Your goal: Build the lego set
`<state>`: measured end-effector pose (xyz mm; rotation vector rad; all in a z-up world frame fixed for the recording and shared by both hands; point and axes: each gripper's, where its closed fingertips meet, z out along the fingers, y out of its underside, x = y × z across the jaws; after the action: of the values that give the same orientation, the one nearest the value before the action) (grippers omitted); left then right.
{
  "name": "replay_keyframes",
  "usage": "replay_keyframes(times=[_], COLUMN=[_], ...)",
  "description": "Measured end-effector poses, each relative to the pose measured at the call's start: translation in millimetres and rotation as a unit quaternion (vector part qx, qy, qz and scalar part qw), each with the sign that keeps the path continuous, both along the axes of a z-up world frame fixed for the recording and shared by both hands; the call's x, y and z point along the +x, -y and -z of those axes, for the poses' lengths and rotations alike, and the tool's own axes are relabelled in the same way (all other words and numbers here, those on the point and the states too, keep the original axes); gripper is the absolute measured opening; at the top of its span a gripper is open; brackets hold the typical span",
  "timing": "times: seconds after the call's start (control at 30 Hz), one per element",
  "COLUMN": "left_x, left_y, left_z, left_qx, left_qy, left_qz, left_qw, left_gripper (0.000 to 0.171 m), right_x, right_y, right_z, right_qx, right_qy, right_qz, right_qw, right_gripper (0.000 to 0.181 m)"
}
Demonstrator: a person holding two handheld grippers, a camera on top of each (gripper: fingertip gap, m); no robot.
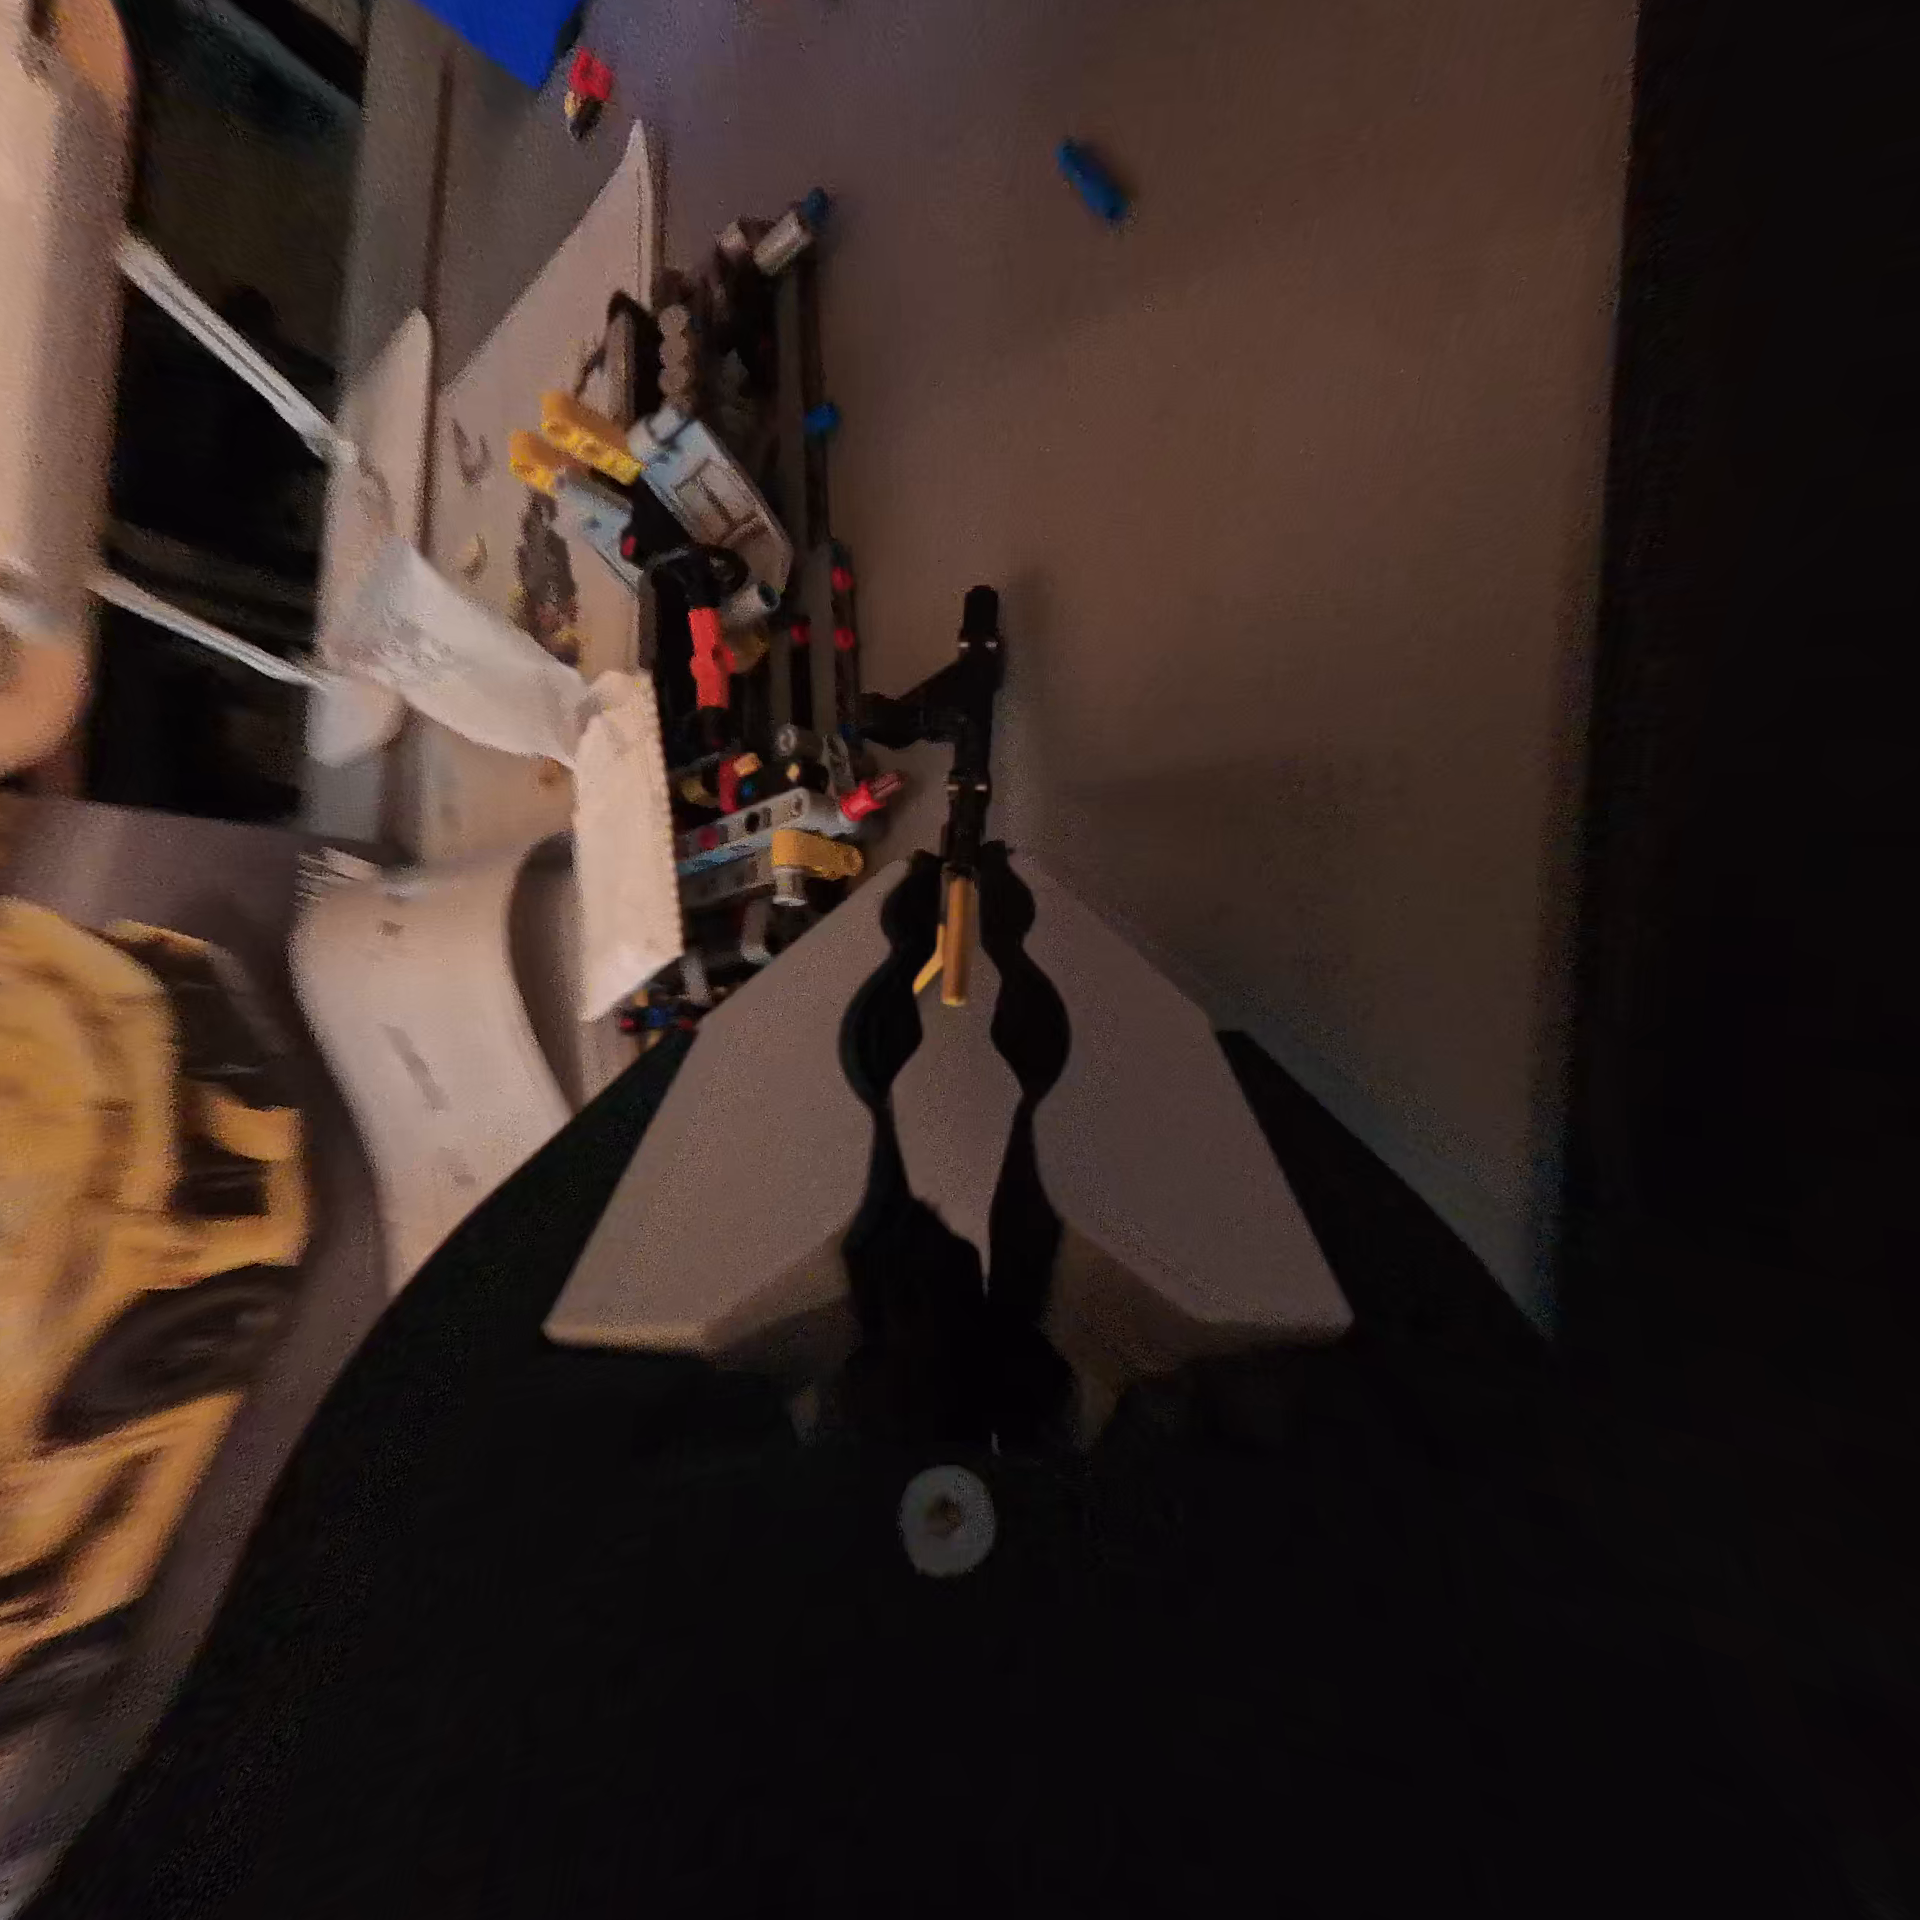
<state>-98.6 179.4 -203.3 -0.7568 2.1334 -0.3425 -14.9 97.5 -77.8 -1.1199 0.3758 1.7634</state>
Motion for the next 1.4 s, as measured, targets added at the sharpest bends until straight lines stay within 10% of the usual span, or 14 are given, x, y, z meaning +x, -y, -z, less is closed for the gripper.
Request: replay_keyframes(times=[0.17,0.3,0.53,0.73,1.2,1.4], left_x=[-8.9,-17.0,-28.3,-23.9,-13.8,13.1], left_y=[-2.2,4.2,16.5,3.4,5.7,16.7], left_z=[7.8,14.8,5.9,-3.8,20.6,-32.4], left_qx=[0.240,0.287,0.012,-0.234,-0.238,-0.322], left_qy=[0.005,-0.012,-0.091,-0.129,-0.130,-0.013], left_qz=[0.093,0.147,0.082,-0.004,0.004,-0.052], left_qw=[0.966,0.947,0.992,0.964,0.963,0.945], left_gripper=[0.004,0.004,0.022,0.027,0.002,0.002], right_x=[-3.8,-3.8,-1.2,0.3,-0.2,-41.4], right_y=[-1.3,-1.0,0.0,0.0,-1.4,-6.9], right_z=[1.9,1.7,0.3,-0.6,0.8,32.9], right_qx=[-0.005,-0.004,0.000,0.002,-0.003,-0.065], right_qy=[0.018,0.016,0.005,-0.004,0.002,0.227], right_qz=[0.000,-0.001,-0.001,-0.002,-0.001,-0.030], right_qw=[1.000,1.000,1.000,1.000,1.000,0.971], right_gripper=[0.008,0.008,0.008,0.008,0.008,0.007])
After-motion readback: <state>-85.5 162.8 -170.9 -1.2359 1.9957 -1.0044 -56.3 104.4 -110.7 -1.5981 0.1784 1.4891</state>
